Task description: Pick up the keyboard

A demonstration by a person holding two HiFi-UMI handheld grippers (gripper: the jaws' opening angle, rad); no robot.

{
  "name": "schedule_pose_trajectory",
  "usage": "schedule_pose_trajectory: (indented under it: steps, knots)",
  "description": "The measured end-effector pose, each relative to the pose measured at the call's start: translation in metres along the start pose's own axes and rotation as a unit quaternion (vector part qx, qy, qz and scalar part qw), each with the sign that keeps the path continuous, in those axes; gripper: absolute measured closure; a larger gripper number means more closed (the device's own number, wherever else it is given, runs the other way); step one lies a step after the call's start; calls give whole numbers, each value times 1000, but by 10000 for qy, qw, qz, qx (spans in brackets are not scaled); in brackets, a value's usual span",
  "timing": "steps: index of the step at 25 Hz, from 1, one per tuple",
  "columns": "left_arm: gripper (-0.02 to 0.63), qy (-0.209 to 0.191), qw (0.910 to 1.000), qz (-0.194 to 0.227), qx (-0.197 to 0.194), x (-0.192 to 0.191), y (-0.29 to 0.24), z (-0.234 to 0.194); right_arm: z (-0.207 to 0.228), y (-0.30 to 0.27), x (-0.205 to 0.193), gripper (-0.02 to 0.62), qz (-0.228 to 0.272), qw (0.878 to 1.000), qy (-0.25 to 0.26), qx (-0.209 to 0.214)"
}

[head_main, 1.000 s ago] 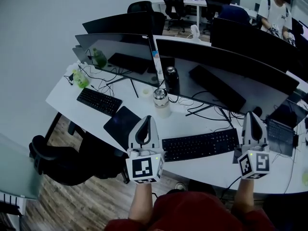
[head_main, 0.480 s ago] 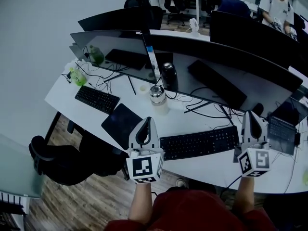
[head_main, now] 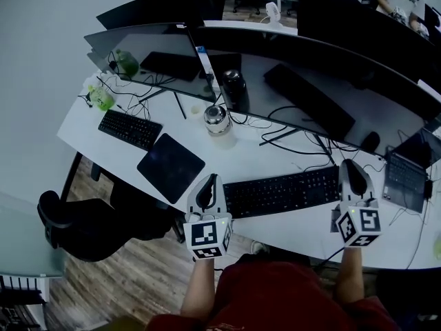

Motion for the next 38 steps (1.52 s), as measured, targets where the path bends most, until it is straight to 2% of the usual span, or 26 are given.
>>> schedule_pose_trajectory:
  steps: [2, 6, 13, 21, 30, 34, 38]
  knots:
    - [595, 91, 9996, -258, -7, -18, 1, 1, 5, 2, -18, 567, -230, 9997, 4, 1]
    - [543, 301, 9967, -758, -11, -50, 4, 4, 17, 7, -57, 537, -774, 9970, -45, 3]
    - [465, 639, 9854, -1569, -146, -100, 14, 10, 32, 10, -111, 463, -1540, 9879, -169, 70]
    - [404, 1195, 9696, -2133, -128, -141, 18, 9, 48, 11, -161, 389, -2339, 9717, -278, 197]
    - [348, 1367, 9512, -2758, -231, -177, 18, 15, 72, 10, -209, 302, -3066, 9509, -419, 95]
    - [306, 1458, 9416, -3022, -269, -191, 20, 19, 77, 11, -229, 257, -3435, 9365, -655, 252]
    - [297, 1602, 9320, -3232, -354, -201, 20, 24, 81, 7, -235, 244, -3559, 9309, -717, 395]
Point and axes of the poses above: the fingertips, and each gripper's own axes: y backward along the fingers, z to its right, x out of its top, the point moved 2 cm from there along y, backward along the fingers, and after that the axes turned 12 degrees about z, right-handed, at the moved point
